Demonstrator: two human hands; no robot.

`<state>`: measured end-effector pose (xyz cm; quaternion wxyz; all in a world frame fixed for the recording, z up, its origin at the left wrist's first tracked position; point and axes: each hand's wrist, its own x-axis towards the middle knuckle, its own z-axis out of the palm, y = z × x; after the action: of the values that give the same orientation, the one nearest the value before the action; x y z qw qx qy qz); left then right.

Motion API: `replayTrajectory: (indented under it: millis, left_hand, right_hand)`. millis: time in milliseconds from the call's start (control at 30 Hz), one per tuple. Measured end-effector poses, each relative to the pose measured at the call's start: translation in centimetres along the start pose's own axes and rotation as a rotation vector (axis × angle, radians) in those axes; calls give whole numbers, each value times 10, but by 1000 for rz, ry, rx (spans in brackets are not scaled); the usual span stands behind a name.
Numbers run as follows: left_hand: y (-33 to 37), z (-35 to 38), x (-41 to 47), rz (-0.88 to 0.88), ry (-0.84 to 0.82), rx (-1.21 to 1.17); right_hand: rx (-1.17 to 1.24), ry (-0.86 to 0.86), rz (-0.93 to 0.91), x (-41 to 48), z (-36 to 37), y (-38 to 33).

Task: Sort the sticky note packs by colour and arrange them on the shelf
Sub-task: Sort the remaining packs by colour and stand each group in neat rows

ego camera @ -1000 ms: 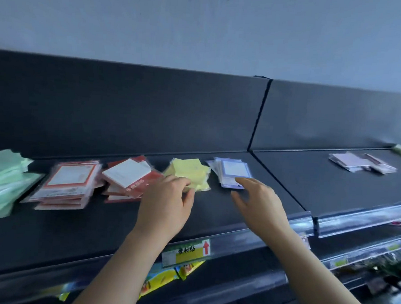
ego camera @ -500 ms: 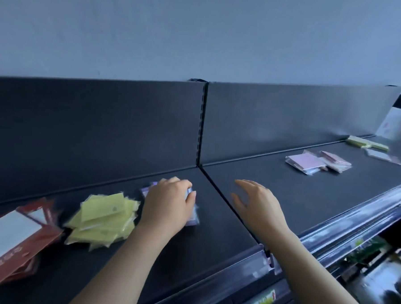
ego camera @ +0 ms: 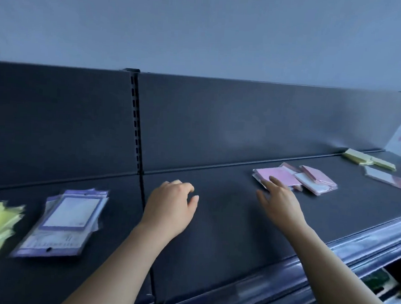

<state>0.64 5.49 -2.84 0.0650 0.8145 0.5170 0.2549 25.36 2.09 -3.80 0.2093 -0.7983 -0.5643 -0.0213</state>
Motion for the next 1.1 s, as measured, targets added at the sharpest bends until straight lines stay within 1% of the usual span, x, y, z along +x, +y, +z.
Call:
replayTrajectory:
  millis: [100, 200, 367, 500, 567, 667, 767, 833, 900, 1000, 1100]
  left_hand:
    - [34, 19, 14, -35, 9, 0]
    - [63, 36, 26, -63, 9, -1]
    - [95, 63, 48, -115, -37, -22]
    - [120, 83, 69, -159, -147, -32]
    - [131, 92, 78, -187, -227, -19]
    - [141, 104, 89, -201, -305, 34]
    - [147, 113, 97, -218, -349, 166]
    - [149, 116, 101, -245, -381, 191]
    - [148, 117, 106, -283, -405, 140]
    - [148, 114, 108, -364, -401, 22]
    - [152, 113, 105, -388, -365, -15]
  right_hand:
    - [-61, -59, -18, 30, 2, 48]
    - [-27, -132, -107, 45, 3, 77]
    - [91, -206, -288, 46, -3, 90]
    - [218, -269, -371, 46, -7, 100]
    - [292, -232, -327, 50, -15, 110]
    - [373, -72, -164, 70, -26, 135]
    - [309, 10, 35, 99, -23, 169]
    - [210, -41, 136, 115, -15, 187]
    - [165, -107, 190, 122, -9, 195]
    - [172, -111, 169, 121, -4, 197]
    - [232, -161, 168, 119, -8, 192]
